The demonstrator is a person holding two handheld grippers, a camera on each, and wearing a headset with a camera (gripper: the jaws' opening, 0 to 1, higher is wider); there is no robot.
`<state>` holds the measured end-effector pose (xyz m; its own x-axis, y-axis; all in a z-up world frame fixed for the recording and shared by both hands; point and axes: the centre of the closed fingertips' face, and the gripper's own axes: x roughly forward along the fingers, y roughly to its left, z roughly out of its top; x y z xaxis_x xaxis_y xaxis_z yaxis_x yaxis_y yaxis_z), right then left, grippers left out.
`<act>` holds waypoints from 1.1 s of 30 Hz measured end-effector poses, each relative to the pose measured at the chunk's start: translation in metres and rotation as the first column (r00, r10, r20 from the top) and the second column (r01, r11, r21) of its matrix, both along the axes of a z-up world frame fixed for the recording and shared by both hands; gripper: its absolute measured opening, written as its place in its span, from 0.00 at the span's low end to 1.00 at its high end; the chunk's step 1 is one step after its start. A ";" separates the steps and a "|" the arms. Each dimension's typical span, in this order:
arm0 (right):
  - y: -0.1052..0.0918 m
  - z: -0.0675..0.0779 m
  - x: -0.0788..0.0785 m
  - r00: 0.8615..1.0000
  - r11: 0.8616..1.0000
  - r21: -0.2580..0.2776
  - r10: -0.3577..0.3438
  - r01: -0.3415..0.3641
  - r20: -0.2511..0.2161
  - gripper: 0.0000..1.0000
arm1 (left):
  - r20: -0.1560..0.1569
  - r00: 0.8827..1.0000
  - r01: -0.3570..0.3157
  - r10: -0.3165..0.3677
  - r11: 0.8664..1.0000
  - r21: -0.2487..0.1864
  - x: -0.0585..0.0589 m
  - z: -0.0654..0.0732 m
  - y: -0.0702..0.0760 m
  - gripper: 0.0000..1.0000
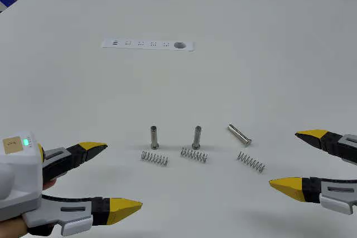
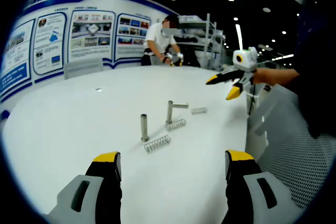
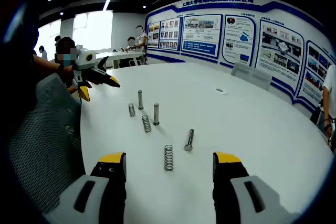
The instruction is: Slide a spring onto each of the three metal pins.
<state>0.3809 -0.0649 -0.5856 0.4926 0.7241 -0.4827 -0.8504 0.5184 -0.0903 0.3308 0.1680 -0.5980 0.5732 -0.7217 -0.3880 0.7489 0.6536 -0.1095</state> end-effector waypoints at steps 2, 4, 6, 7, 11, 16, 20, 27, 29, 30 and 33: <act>0.002 -0.002 -0.001 1.000 1.000 0.001 0.006 -0.006 -0.005 0.68 | -0.003 1.000 -0.001 0.001 1.000 0.004 -0.001 -0.001 0.000 0.83; 0.003 -0.003 -0.002 1.000 1.000 0.003 0.010 -0.010 -0.008 0.68 | -0.006 1.000 -0.002 0.002 1.000 0.007 -0.003 -0.001 0.000 0.83; 0.003 -0.004 -0.002 1.000 1.000 0.000 0.013 -0.013 -0.014 0.68 | -0.009 1.000 -0.003 0.003 1.000 0.010 -0.004 -0.002 0.001 0.82; 0.003 -0.004 -0.002 1.000 1.000 -0.001 0.013 -0.013 -0.014 0.68 | -0.010 1.000 -0.004 0.004 1.000 0.011 -0.004 -0.002 0.001 0.82; 0.002 -0.002 0.000 1.000 1.000 0.000 0.015 -0.015 -0.013 0.67 | -0.009 1.000 -0.010 0.010 1.000 0.013 -0.003 -0.001 0.001 0.82; 0.002 -0.001 0.002 1.000 1.000 -0.003 0.015 -0.015 -0.010 0.67 | -0.003 1.000 -0.013 0.013 1.000 0.008 -0.001 0.001 -0.001 0.82; 0.003 -0.005 0.001 1.000 1.000 -0.014 0.018 -0.018 -0.019 0.66 | -0.007 1.000 -0.014 0.014 1.000 0.008 -0.002 -0.001 -0.001 0.82; 0.005 -0.004 0.004 1.000 1.000 -0.015 0.013 -0.013 -0.025 0.65 | -0.013 1.000 -0.020 0.021 1.000 0.005 -0.003 -0.003 0.001 0.81; 0.006 -0.003 0.005 1.000 1.000 -0.014 0.011 -0.011 -0.025 0.64 | -0.012 1.000 -0.021 0.021 1.000 0.003 -0.002 -0.002 0.001 0.81; 0.007 -0.003 0.006 1.000 1.000 -0.015 0.009 -0.009 -0.025 0.64 | -0.011 1.000 -0.022 0.022 1.000 0.001 -0.001 -0.002 0.001 0.81; 0.008 -0.004 0.007 1.000 1.000 -0.018 0.006 -0.006 -0.027 0.61 | -0.009 1.000 -0.019 0.019 1.000 -0.001 -0.001 -0.002 0.000 0.81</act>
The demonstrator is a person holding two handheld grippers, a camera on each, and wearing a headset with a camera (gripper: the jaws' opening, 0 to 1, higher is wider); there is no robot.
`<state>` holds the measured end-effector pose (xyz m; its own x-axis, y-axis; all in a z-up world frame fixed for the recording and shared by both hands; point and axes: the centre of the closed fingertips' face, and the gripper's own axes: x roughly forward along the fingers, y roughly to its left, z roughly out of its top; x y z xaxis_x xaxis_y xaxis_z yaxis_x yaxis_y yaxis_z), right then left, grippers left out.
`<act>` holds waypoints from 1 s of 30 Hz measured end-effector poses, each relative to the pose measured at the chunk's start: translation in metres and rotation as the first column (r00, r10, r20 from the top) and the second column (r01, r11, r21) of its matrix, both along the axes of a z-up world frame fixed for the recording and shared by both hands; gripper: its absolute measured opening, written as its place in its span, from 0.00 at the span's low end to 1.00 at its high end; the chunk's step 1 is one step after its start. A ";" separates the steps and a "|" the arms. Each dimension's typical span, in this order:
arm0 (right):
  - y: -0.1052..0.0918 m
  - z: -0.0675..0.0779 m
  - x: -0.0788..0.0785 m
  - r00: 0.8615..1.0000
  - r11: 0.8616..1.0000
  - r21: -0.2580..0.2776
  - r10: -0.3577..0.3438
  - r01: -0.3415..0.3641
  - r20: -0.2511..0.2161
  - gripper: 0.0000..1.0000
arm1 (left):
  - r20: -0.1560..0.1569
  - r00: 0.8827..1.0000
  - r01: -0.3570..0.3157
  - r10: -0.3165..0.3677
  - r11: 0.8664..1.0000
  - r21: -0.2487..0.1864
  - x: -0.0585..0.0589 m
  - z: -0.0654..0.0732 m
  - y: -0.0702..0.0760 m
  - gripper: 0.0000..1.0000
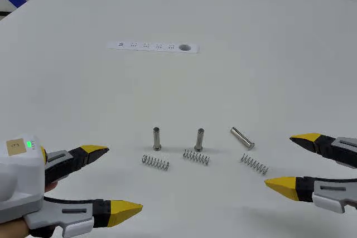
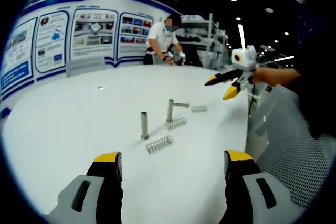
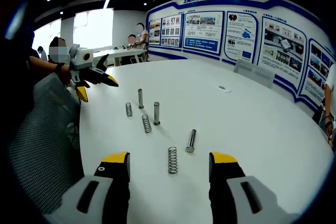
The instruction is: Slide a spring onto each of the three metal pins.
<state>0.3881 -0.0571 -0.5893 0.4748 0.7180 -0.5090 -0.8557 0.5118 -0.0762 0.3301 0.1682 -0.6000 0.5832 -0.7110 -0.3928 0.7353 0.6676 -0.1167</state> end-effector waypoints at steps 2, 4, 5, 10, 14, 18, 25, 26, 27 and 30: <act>0.001 -0.001 0.001 1.000 1.000 -0.008 -0.006 0.006 -0.005 0.59 | -0.001 1.000 0.003 -0.003 1.000 0.000 0.000 -0.001 -0.001 0.81; 0.002 -0.001 0.001 1.000 1.000 -0.010 -0.001 0.001 -0.006 0.57 | -0.003 1.000 0.007 -0.007 1.000 -0.002 0.000 -0.001 -0.003 0.81; 0.003 0.000 0.001 1.000 1.000 -0.009 -0.001 0.001 -0.003 0.57 | -0.004 1.000 0.009 -0.009 1.000 -0.001 -0.001 -0.002 -0.003 0.81; 0.005 0.001 0.007 1.000 1.000 -0.014 -0.014 0.013 -0.020 0.52 | -0.004 1.000 0.011 -0.011 1.000 0.000 0.000 -0.002 -0.004 0.81; 0.008 0.004 0.014 0.999 0.999 -0.020 -0.029 0.029 -0.028 0.46 | -0.001 1.000 0.009 -0.009 1.000 -0.004 0.000 -0.001 -0.004 0.81; 0.016 0.007 0.024 0.999 0.998 -0.047 -0.035 0.034 -0.029 0.41 | 0.000 1.000 0.011 -0.011 1.000 -0.006 -0.001 -0.002 -0.005 0.80; 0.029 0.007 0.050 0.997 0.990 -0.130 -0.060 0.054 -0.040 0.29 | -0.002 1.000 0.014 -0.014 1.000 -0.002 -0.002 -0.002 -0.005 0.80; 0.029 0.006 0.053 0.997 0.988 -0.146 -0.064 0.057 -0.042 0.28 | -0.001 1.000 0.013 -0.013 1.000 -0.003 -0.002 -0.002 -0.005 0.80; 0.031 0.005 0.056 0.997 0.985 -0.160 -0.066 0.058 -0.044 0.27 | -0.001 1.000 0.011 -0.011 1.000 -0.004 -0.002 -0.001 -0.005 0.80; 0.035 0.000 0.064 0.997 0.978 -0.201 -0.071 0.061 -0.043 0.25 | 0.001 1.000 0.012 -0.012 1.000 -0.004 -0.001 -0.001 -0.004 0.80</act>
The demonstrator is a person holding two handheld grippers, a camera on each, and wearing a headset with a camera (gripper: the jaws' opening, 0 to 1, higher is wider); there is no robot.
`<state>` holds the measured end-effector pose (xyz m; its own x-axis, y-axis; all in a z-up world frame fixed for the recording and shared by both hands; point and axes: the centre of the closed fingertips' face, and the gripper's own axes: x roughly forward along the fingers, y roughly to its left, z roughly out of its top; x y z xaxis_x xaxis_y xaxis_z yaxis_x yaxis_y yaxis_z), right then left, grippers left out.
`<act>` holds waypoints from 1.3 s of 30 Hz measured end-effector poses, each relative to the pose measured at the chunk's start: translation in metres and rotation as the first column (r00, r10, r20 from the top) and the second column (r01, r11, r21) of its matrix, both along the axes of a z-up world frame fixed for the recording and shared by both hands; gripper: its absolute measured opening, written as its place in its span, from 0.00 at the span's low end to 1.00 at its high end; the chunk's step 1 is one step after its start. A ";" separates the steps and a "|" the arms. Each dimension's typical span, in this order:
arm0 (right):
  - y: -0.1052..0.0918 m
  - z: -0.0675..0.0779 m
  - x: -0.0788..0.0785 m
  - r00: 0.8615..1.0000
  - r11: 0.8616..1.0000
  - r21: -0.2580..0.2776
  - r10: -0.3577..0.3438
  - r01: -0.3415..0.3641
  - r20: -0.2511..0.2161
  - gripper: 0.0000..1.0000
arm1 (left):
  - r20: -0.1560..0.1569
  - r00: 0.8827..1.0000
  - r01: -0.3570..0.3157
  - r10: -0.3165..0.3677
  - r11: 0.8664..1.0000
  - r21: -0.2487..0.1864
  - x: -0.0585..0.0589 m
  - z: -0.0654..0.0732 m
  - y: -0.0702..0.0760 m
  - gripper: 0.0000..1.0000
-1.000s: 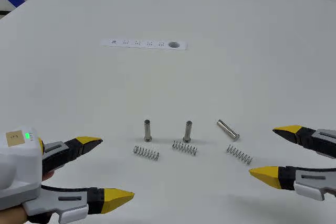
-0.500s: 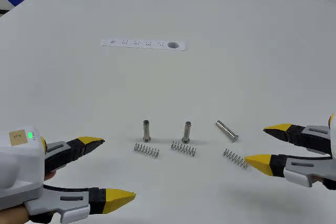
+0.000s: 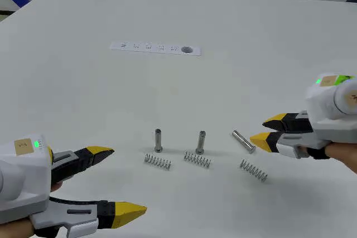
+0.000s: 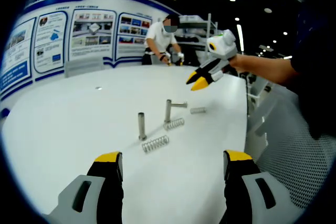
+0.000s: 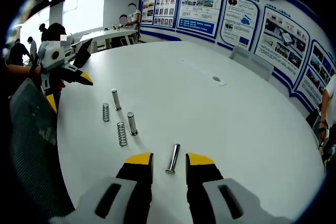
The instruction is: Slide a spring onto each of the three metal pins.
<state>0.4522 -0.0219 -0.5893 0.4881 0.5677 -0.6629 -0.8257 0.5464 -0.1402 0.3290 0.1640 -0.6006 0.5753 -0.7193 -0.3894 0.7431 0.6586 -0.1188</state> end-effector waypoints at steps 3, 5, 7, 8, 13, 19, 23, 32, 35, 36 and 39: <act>0.005 -0.005 0.007 1.000 1.000 -0.018 -0.009 0.009 -0.016 0.23 | -0.001 1.000 0.001 -0.001 1.000 0.002 0.000 -0.001 0.000 0.80; 0.006 -0.012 0.010 0.999 0.999 -0.039 -0.028 0.026 -0.043 0.21 | -0.003 1.000 0.002 -0.002 1.000 0.002 -0.001 -0.001 -0.001 0.80; 0.007 -0.017 0.015 0.998 0.998 -0.062 -0.033 0.030 -0.055 0.20 | -0.005 1.000 0.003 -0.003 1.000 0.003 -0.001 -0.001 0.000 0.80; 0.008 -0.019 0.017 0.997 0.997 -0.065 -0.042 0.038 -0.063 0.19 | -0.006 1.000 0.003 -0.003 1.000 0.004 -0.001 -0.002 -0.001 0.80; 0.008 -0.030 0.027 0.992 0.994 -0.096 -0.067 0.057 -0.104 0.17 | -0.007 1.000 0.004 -0.004 1.000 0.004 0.000 -0.002 -0.001 0.79; 0.012 -0.044 0.031 0.985 0.991 -0.114 -0.083 0.065 -0.152 0.16 | -0.015 1.000 -0.001 0.001 1.000 0.000 -0.001 -0.005 0.000 0.79; 0.016 -0.049 0.034 0.982 0.990 -0.120 -0.090 0.070 -0.169 0.16 | -0.019 1.000 -0.001 0.001 1.000 -0.001 -0.001 -0.007 -0.001 0.79; 0.016 -0.061 0.038 0.970 0.986 -0.137 -0.127 0.100 -0.209 0.15 | -0.023 1.000 -0.004 0.004 1.000 -0.004 0.000 -0.009 0.000 0.78; 0.016 -0.063 0.038 0.967 0.985 -0.142 -0.132 0.102 -0.218 0.15 | -0.025 1.000 -0.007 0.006 1.000 -0.006 0.000 -0.009 0.000 0.78; 0.016 -0.063 0.038 0.966 0.984 -0.143 -0.134 0.103 -0.221 0.14 | -0.025 1.000 -0.007 0.007 1.000 -0.006 0.000 -0.009 0.000 0.78; 0.016 -0.065 0.040 0.964 0.984 -0.148 -0.135 0.102 -0.228 0.14 | -0.028 1.000 -0.008 0.008 1.000 -0.007 0.000 -0.011 0.001 0.78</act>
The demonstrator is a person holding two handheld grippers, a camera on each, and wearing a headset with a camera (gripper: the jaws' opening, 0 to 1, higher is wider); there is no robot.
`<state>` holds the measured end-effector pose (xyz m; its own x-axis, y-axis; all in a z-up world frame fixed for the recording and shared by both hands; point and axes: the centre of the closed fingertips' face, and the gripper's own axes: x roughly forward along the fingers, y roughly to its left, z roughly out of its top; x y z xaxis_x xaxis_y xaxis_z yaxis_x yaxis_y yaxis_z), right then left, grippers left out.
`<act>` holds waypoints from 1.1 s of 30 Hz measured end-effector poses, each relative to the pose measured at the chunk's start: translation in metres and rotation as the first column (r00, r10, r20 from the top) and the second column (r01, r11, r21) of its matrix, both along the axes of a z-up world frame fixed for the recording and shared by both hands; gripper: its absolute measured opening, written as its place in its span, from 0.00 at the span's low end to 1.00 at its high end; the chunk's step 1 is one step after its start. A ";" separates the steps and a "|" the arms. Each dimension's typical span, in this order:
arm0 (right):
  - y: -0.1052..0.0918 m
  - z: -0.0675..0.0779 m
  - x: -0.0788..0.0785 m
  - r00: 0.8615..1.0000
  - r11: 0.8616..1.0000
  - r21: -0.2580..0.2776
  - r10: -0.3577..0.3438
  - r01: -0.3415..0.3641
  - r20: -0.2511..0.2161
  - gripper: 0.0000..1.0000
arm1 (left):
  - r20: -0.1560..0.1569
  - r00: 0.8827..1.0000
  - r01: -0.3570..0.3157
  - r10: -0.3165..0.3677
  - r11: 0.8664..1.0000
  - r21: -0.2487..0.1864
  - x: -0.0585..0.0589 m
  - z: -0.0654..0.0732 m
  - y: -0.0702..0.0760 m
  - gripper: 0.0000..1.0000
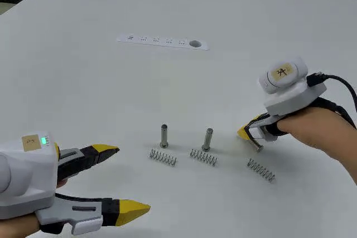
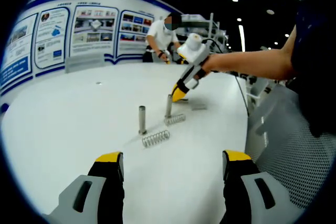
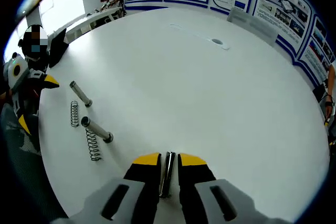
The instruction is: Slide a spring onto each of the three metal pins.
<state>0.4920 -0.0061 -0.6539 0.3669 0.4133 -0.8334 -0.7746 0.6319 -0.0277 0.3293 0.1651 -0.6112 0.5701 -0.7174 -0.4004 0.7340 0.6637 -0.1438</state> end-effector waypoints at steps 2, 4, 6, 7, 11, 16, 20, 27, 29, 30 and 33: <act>0.000 0.000 0.001 1.000 1.000 -0.002 0.001 -0.001 -0.001 0.12 | -0.001 1.000 -0.001 0.001 1.000 0.000 0.000 0.000 0.000 0.78; 0.000 0.000 0.001 1.000 1.000 -0.004 -0.001 0.001 -0.004 0.12 | -0.001 1.000 -0.002 0.002 1.000 -0.001 0.000 0.000 0.001 0.78; -0.002 -0.002 0.000 1.000 1.000 -0.012 0.000 0.000 -0.014 0.12 | -0.002 1.000 -0.003 0.003 1.000 -0.001 0.000 -0.001 0.001 0.78; -0.002 -0.004 0.000 1.000 1.000 -0.017 0.001 -0.001 -0.016 0.12 | -0.002 1.000 -0.004 0.004 1.000 -0.001 0.000 -0.001 0.001 0.78; -0.003 -0.007 -0.002 0.999 1.000 -0.023 0.008 -0.009 -0.031 0.12 | -0.005 1.000 -0.008 0.008 1.000 -0.003 0.001 -0.002 0.002 0.78; -0.002 -0.007 -0.001 0.999 0.999 -0.037 0.023 -0.025 -0.040 0.12 | -0.009 1.000 -0.006 0.006 1.000 0.000 0.000 -0.003 0.001 0.78; -0.002 -0.007 -0.001 0.998 0.998 -0.048 0.027 -0.030 -0.056 0.12 | -0.009 1.000 -0.006 0.006 1.000 -0.002 0.002 -0.002 0.001 0.78; 0.000 -0.008 -0.002 0.996 0.995 -0.086 0.036 -0.043 -0.082 0.10 | -0.012 1.000 -0.007 0.007 1.000 0.000 0.002 -0.003 0.001 0.78; 0.001 -0.008 -0.002 0.995 0.993 -0.107 0.045 -0.055 -0.092 0.09 | -0.014 1.000 -0.007 0.007 1.000 0.001 0.002 -0.004 0.001 0.78; 0.001 -0.008 -0.002 0.994 0.991 -0.118 0.046 -0.057 -0.098 0.09 | -0.014 1.000 -0.008 0.008 1.000 0.001 0.002 -0.003 0.001 0.78; 0.001 -0.009 -0.002 0.993 0.987 -0.146 0.045 -0.061 -0.109 0.09 | -0.014 1.000 -0.011 0.011 1.000 0.002 0.002 -0.003 0.002 0.77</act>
